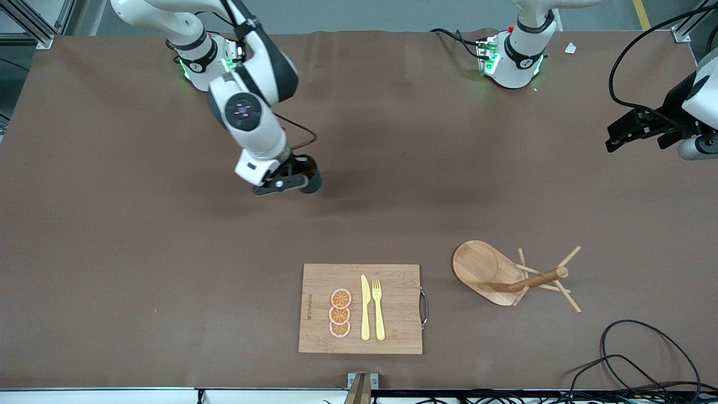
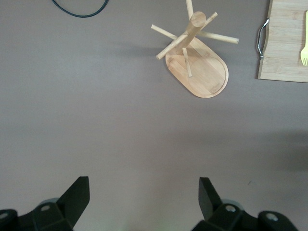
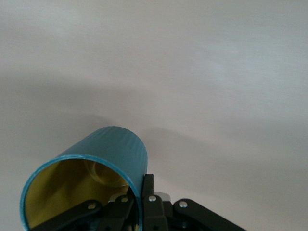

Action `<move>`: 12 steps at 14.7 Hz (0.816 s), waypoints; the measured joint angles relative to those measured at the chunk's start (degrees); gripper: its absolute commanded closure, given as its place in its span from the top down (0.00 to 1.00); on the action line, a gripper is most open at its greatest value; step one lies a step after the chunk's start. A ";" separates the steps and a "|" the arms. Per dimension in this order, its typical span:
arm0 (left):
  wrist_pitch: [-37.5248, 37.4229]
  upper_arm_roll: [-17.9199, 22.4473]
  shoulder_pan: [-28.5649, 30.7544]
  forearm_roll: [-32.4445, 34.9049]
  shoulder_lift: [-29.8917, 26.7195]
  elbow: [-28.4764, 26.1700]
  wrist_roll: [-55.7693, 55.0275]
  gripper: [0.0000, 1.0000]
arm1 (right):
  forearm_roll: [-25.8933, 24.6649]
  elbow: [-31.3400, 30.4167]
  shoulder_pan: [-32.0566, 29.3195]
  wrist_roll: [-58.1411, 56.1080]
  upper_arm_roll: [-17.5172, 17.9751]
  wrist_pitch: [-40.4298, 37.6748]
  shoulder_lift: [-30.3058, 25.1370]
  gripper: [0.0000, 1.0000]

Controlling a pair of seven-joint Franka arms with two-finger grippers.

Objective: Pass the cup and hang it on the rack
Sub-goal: 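Lift the teal mug with the right gripper toward the table middle, then hold the mug with the right gripper while the left gripper reaches the handle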

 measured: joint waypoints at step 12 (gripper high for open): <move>-1.82 -0.36 -0.15 0.00 1.08 -0.09 -2.87 1.00 | 0.13 23.84 10.60 13.27 -0.45 0.17 21.46 0.00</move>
